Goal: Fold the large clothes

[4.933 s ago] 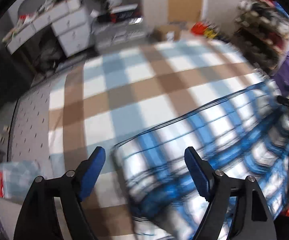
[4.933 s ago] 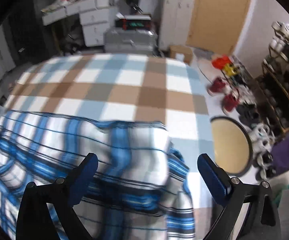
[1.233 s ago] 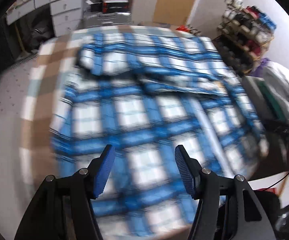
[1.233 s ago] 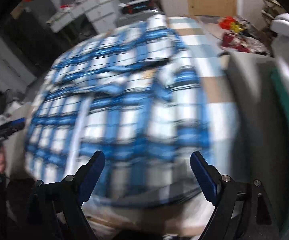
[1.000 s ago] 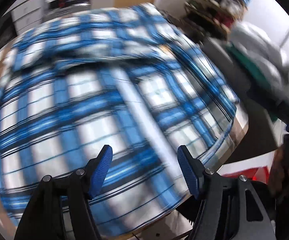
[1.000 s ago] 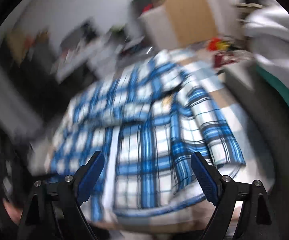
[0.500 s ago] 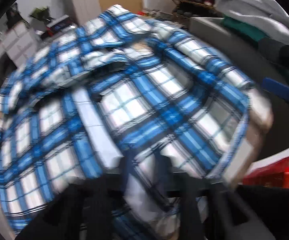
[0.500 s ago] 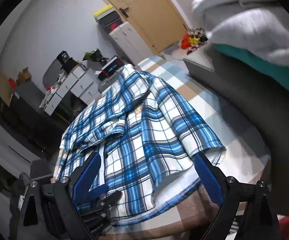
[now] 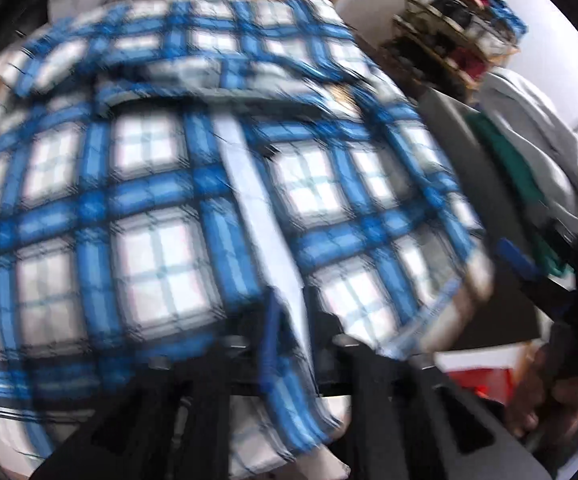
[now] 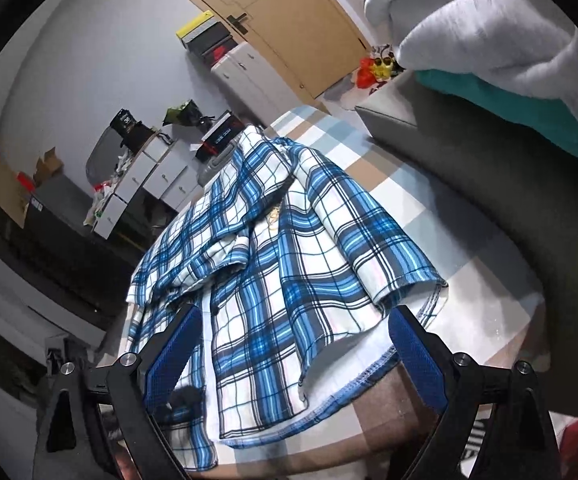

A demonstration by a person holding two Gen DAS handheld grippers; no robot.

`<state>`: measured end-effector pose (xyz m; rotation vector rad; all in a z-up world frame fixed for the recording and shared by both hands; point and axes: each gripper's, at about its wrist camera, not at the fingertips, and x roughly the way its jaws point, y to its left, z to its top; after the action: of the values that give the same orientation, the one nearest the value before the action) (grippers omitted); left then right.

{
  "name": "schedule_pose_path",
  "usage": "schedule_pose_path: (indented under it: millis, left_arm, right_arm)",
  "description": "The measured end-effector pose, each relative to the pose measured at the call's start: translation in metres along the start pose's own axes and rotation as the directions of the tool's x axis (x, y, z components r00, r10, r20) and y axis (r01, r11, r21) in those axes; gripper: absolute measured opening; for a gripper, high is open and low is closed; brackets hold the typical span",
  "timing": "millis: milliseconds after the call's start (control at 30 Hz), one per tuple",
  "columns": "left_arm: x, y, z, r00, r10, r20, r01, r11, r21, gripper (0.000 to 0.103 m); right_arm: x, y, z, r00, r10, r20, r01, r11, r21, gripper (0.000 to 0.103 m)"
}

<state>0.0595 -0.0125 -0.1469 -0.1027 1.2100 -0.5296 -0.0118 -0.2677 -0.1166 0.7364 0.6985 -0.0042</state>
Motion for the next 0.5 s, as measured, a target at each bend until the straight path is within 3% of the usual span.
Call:
schedule_pose_path:
  millis: [33,67,200,333,500]
  left_arm:
    - [0.002,-0.004,-0.003,1.0,-0.011,-0.006,0.011,1.0,0.011,0.049]
    - [0.003,-0.009,-0.006,1.0,-0.012,0.001,0.012,1.0,0.024,0.053]
    - [0.015,-0.043,-0.014,0.996,0.082,0.018,-0.084,0.98,0.18,0.053]
    - [0.03,-0.067,-0.018,0.971,0.227,0.08,-0.241,0.919,0.312,0.054]
    - [0.033,-0.077,-0.023,0.963,0.249,0.101,-0.268,0.919,0.289,0.053]
  right_arm:
    - [0.0,0.0,0.0,1.0,0.002,0.0,-0.002,1.0,0.001,0.095]
    - [0.0,0.001,-0.001,1.0,0.002,0.0,-0.002,1.0,-0.002,0.095]
    - [-0.002,0.004,-0.002,1.0,0.001,0.002,-0.001,1.0,-0.018,0.095]
    - [-0.003,0.001,-0.002,1.0,0.004,0.0,-0.004,1.0,-0.005,0.095]
    - [-0.001,-0.001,-0.002,1.0,0.014,-0.006,-0.013,1.0,0.016,0.095]
